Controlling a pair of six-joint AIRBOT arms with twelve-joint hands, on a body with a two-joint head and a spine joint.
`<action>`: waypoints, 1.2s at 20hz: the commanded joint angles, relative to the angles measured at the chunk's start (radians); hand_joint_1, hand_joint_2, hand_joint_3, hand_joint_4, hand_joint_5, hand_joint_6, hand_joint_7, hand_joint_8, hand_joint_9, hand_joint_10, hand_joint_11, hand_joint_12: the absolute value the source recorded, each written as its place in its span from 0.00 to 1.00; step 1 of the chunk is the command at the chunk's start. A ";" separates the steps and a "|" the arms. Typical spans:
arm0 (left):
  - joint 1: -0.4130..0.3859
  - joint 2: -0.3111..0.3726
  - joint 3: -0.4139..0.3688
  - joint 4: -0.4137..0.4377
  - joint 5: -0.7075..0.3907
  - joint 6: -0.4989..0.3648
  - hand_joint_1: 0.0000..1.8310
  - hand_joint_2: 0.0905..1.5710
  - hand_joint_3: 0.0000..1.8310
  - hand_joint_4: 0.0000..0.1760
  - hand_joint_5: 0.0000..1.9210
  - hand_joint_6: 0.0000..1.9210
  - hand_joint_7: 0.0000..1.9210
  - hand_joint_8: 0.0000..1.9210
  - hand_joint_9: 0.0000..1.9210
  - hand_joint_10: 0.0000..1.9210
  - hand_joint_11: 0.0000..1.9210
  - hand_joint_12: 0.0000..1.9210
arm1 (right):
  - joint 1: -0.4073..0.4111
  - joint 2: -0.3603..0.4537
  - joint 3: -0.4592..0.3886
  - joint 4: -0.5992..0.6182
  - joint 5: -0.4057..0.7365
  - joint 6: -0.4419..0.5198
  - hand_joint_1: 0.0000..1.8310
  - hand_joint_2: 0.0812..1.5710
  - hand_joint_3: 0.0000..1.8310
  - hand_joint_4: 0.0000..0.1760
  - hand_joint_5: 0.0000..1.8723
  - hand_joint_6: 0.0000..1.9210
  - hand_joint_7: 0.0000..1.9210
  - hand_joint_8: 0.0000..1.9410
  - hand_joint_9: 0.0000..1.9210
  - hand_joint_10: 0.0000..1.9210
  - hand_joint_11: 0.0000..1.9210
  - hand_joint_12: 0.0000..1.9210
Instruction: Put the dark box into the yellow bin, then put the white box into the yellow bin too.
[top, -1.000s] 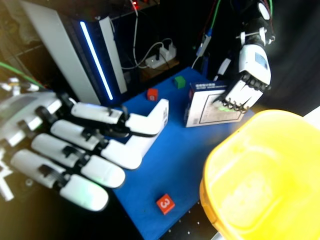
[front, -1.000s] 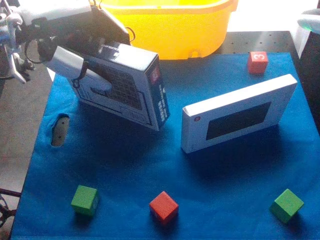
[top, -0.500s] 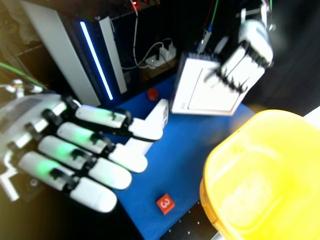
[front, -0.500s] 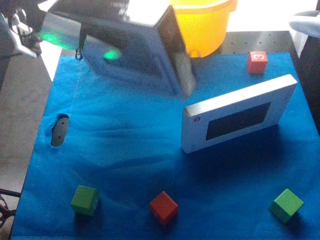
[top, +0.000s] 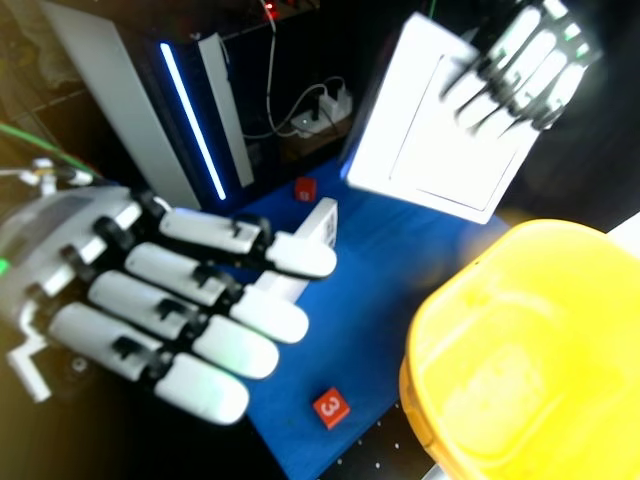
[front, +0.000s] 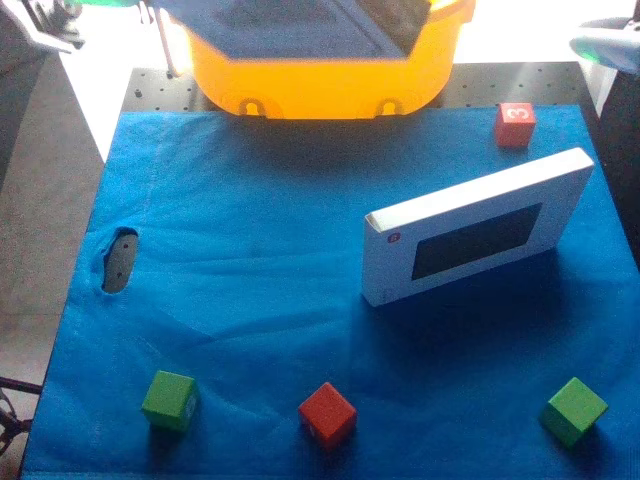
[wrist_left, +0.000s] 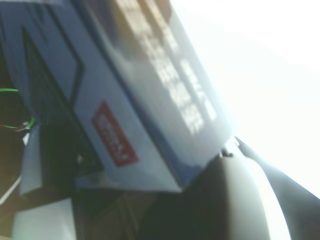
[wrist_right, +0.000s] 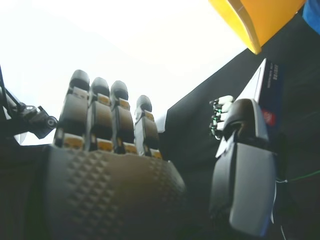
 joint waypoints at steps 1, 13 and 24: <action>-0.028 -0.007 0.010 -0.086 -0.090 -0.005 0.67 0.70 0.00 0.00 0.49 0.59 0.50 0.49 0.42 0.21 0.15 0.64 | 0.020 0.000 0.009 0.002 0.121 0.006 0.34 0.55 0.00 0.73 0.09 0.00 0.12 0.00 0.09 0.01 0.08 0.03; -0.088 -0.145 0.208 -0.132 0.029 -0.005 0.76 0.63 0.00 0.00 0.55 0.43 0.64 0.31 0.56 0.41 0.42 0.42 | 0.050 -0.036 0.028 -0.028 0.121 0.007 0.36 0.51 0.00 0.87 0.10 0.00 0.13 0.00 0.09 0.00 0.08 0.03; -0.091 -0.286 0.375 -0.125 0.015 -0.005 0.67 0.65 0.00 0.00 0.60 0.30 0.54 0.47 0.48 0.45 0.34 0.77 | 0.117 -0.076 0.038 -0.120 0.121 0.026 0.41 0.49 0.00 0.81 0.10 0.00 0.13 0.00 0.09 0.00 0.08 0.03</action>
